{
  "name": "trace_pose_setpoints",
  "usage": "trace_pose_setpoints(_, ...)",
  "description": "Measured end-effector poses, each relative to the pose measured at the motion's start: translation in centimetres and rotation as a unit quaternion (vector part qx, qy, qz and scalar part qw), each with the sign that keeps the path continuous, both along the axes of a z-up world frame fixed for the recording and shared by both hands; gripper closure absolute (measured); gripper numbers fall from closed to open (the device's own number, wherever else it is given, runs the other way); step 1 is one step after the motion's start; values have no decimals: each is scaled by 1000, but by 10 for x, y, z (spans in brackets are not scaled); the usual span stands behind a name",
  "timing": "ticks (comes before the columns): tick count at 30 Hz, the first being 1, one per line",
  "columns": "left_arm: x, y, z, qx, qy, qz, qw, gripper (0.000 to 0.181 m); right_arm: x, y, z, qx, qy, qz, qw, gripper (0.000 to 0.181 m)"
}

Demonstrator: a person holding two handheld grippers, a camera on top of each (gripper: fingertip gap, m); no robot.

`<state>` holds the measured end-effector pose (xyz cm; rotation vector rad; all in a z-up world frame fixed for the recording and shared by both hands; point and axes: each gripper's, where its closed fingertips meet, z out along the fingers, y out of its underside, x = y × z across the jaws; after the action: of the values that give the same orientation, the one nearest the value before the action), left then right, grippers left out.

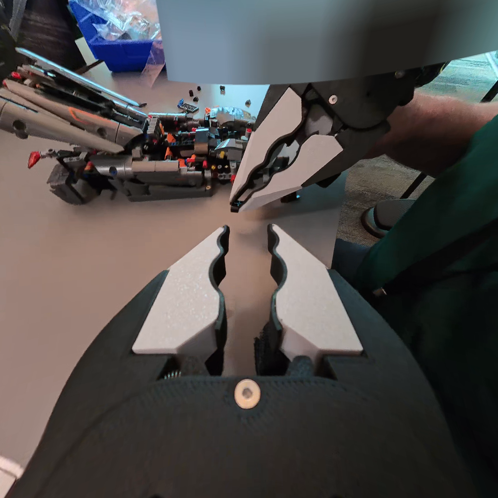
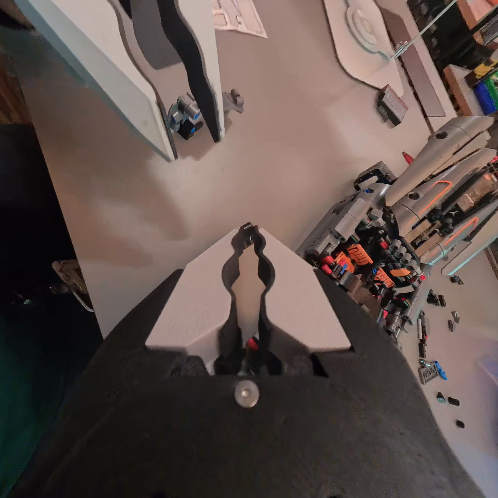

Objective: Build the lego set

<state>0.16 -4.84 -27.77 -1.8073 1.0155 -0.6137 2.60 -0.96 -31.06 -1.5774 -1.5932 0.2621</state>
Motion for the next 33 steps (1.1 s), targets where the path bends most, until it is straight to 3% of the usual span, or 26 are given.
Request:
trace_pose_setpoints(4, 13, 9, 7, 12, -5, 11, 1000, 154, 2, -1, 27, -3, 80, 2, 997, 176)
trace_pose_setpoints(9, 33, 23, 28, -4, -77, 18, 997, 152, 11, -1, 65, -5, 185, 16, 983, 176)
trace_pose_setpoints(15, 56, 36, 44, -56, -162, 8, 985, 150, 32, 1, 88, 17, 250, 36, 968, 177)
trace_pose_setpoints(27, 102, 30, 59, -219, -358, -110, 901, 155, 58, -4, 105, 36, 311, 94, 945, 181)
trace_pose_setpoints(33, 105, 33, 58, -217, -366, -113, 898, 167, 60, 3, 99, 14, 324, 95, 941, 181)
